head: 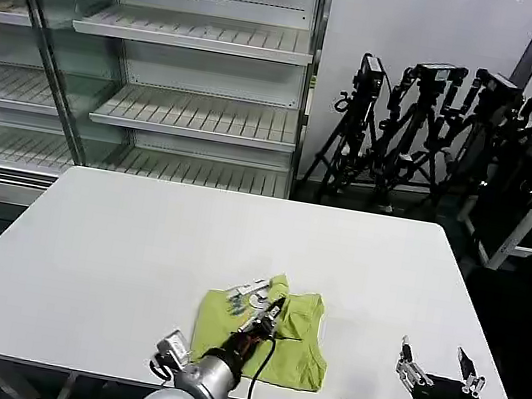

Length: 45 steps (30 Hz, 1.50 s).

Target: Fold and organize the clothes.

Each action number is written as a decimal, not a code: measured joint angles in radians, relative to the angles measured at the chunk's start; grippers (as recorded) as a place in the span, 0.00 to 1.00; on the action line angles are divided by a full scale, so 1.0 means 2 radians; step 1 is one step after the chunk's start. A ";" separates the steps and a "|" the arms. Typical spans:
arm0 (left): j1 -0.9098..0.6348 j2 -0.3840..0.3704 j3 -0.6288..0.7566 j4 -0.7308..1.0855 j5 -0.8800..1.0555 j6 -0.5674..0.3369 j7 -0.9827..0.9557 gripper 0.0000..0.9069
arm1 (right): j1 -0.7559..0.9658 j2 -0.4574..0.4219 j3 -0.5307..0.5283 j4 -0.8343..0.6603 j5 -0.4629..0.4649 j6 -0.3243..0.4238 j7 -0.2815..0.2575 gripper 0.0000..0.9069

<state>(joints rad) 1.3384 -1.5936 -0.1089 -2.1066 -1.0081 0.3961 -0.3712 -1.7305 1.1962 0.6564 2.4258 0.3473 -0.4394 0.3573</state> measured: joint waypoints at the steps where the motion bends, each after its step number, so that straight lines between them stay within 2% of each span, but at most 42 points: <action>1: 0.000 -0.003 0.004 0.003 0.003 0.000 0.001 0.17 | 0.000 0.000 0.001 0.000 0.000 0.000 0.000 1.00; 2: 0.000 -0.005 0.007 0.005 0.006 0.000 0.001 0.33 | 0.000 0.000 0.001 0.000 0.000 -0.001 0.000 1.00; 3: 0.000 -0.007 0.010 0.009 0.008 0.000 0.001 0.96 | 0.000 -0.001 0.001 0.000 0.000 -0.001 0.000 1.00; 4: 0.000 -0.007 0.011 0.011 0.011 0.001 0.001 1.00 | 0.000 -0.001 0.001 0.001 0.000 -0.001 0.000 1.00; 24: 0.011 -0.005 0.026 -0.005 0.044 0.001 0.022 1.00 | 0.000 0.002 -0.005 0.008 -0.002 -0.003 0.001 1.00; 36: 0.022 -0.010 -0.033 -0.027 0.110 -0.013 0.038 1.00 | 0.008 -0.001 -0.013 0.003 -0.003 -0.003 0.000 1.00; 39: 0.023 0.006 -0.055 -0.026 0.143 -0.021 0.049 1.00 | 0.010 -0.003 -0.017 0.002 -0.004 -0.003 0.000 1.00; 45: 0.027 0.084 -0.110 -0.019 0.209 -0.037 0.080 1.00 | 0.012 -0.009 -0.019 -0.002 -0.005 -0.003 -0.002 1.00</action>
<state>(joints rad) 1.3933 -1.4248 -0.3289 -2.1440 -0.5894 0.3224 -0.2112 -1.7075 1.1783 0.6182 2.4212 0.3365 -0.4454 0.3541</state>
